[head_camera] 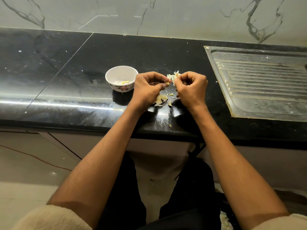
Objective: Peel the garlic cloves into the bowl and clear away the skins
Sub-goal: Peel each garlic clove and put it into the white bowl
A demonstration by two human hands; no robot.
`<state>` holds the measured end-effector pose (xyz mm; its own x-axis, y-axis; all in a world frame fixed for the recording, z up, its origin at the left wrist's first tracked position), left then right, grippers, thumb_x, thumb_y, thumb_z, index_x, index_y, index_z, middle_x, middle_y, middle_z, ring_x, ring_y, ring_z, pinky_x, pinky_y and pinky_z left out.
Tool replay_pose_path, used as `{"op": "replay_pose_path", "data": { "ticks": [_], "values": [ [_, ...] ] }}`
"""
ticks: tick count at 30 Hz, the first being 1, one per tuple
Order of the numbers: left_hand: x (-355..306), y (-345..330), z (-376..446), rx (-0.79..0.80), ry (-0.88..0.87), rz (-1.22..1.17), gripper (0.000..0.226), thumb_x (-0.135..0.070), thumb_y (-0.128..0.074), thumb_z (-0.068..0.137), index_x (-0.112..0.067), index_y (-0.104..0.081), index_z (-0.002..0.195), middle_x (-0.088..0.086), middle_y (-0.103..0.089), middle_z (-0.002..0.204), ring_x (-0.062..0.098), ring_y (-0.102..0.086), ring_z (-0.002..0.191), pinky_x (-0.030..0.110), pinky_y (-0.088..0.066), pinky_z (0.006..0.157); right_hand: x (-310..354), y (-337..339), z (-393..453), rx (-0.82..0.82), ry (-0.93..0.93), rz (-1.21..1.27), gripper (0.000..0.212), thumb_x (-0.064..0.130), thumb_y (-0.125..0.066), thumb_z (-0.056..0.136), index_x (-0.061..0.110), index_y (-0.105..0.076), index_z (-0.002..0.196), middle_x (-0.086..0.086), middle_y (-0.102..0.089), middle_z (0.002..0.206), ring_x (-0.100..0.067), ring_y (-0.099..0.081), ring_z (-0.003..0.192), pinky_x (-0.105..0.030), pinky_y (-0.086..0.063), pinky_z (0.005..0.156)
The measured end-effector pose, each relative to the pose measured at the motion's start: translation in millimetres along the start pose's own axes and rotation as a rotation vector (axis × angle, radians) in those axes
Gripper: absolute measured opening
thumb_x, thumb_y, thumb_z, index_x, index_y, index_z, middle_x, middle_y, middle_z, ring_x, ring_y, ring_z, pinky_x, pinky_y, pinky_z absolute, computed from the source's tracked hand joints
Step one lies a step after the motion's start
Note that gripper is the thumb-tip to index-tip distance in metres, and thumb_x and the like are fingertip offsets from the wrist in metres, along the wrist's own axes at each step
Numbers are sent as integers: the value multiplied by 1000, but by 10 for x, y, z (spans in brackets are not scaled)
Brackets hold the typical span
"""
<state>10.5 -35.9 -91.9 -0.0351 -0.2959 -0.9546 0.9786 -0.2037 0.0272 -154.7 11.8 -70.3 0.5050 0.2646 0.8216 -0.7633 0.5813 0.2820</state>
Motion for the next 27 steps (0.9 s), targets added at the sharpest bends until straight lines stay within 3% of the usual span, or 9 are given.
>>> {"op": "replay_pose_path", "data": {
  "ticks": [6, 10, 15, 21, 27],
  "values": [
    [10, 18, 13, -15, 2, 3, 15, 7, -79, 80, -4, -76, 90, 13, -78, 92, 20, -76, 86, 29, -59, 80, 17, -5, -16, 4, 54, -49, 17, 14, -73, 82, 7, -69, 67, -3, -66, 62, -11, -56, 55, -28, -47, 53],
    [-2, 27, 13, -19, -12, 5, 19, 6, -82, 78, -3, -74, 93, 15, -77, 91, 17, -72, 82, 30, -59, 79, 101, 12, -30, 2, 135, -54, 12, 10, -78, 76, 11, -67, 71, 0, -67, 71, -7, -57, 59, -16, -46, 56],
    [-25, 26, -8, -30, -12, 12, 26, 7, -81, 77, -3, -69, 98, 15, -76, 86, 19, -74, 78, 31, -60, 74, 165, -12, -54, 32, 231, -26, 4, 10, -80, 78, 11, -77, 80, 1, -71, 81, -11, -64, 64, -20, -51, 58],
    [-35, 5, -19, -31, -22, 59, 31, 6, -77, 79, -13, -65, 101, 11, -74, 83, 19, -72, 73, 34, -61, 75, 157, -87, -66, 86, 265, -98, 3, 17, -79, 78, 15, -80, 78, 3, -71, 77, -9, -64, 61, -23, -53, 59],
    [-18, -22, -5, -21, -38, 117, 27, 8, -75, 78, -7, -67, 99, 11, -75, 82, 18, -73, 71, 31, -61, 72, 128, -102, -59, 98, 234, -133, 3, 17, -79, 77, 14, -79, 75, 4, -71, 72, -10, -63, 60, -26, -54, 59]
  ]
}}
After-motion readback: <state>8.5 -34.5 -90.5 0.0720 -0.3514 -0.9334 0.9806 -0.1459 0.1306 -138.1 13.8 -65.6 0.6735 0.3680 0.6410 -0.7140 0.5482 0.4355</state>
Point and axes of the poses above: each hand's wrist, its own z-axis towards the middle knuckle, its own y-axis out of the back of the hand, x = y × z, the point moved 7 cm from there along z, towards the middle knuckle
